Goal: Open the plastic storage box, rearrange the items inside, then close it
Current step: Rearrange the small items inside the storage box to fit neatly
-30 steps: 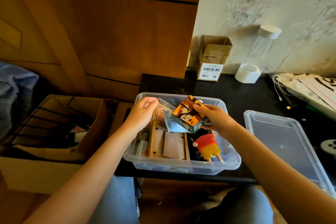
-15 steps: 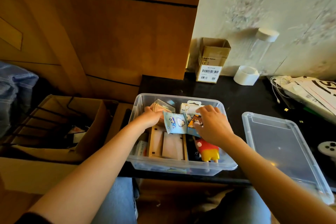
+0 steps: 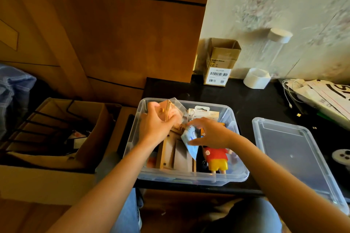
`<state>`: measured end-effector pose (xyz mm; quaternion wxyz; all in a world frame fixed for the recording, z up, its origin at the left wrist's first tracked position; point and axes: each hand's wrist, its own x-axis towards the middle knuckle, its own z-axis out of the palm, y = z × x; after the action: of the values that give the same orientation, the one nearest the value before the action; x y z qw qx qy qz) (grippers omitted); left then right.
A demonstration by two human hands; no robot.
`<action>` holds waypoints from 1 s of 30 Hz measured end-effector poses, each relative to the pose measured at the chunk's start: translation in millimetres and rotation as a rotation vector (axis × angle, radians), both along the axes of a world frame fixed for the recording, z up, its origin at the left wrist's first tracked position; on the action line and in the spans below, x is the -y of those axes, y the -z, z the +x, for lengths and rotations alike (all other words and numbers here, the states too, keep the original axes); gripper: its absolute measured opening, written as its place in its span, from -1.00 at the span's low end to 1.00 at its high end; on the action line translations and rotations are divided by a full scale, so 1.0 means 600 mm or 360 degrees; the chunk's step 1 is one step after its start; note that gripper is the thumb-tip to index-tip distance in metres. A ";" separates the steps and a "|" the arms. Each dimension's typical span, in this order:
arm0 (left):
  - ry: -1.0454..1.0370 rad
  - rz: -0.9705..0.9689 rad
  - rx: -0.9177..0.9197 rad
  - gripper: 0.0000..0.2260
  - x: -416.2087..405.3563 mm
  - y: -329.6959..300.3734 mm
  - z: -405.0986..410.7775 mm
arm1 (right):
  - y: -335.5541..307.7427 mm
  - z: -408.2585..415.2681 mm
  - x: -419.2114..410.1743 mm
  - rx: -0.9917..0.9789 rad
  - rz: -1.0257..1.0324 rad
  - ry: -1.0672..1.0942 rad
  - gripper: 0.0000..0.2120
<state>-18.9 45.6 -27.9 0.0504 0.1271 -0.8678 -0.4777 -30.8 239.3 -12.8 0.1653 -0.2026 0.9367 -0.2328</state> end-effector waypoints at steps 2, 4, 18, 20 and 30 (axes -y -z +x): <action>-0.0001 -0.0018 -0.0125 -0.53 0.002 -0.009 0.002 | 0.002 -0.001 -0.007 -0.0003 -0.0013 -0.0011 -0.48; 0.0015 -0.0023 -0.0221 -0.54 0.006 -0.018 0.003 | 0.002 -0.002 -0.012 0.0026 -0.0074 0.0025 -0.47; 0.0350 0.1031 0.0106 -0.37 0.002 -0.094 0.015 | -0.054 -0.013 -0.002 0.1002 -0.1582 0.0593 -0.36; 0.0507 0.1102 0.0225 -0.50 0.004 -0.083 0.018 | -0.059 -0.009 -0.006 0.0906 -0.1533 0.0652 -0.55; 0.0794 -0.0874 0.0650 -0.61 0.030 0.020 -0.060 | -0.027 0.013 -0.056 0.0720 -0.1210 0.0949 -0.57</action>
<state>-54.7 27.7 -39.9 -0.2079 -0.0129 -0.9592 -0.1912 -22.7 272.6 3.5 0.2048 0.0822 0.7442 -0.6305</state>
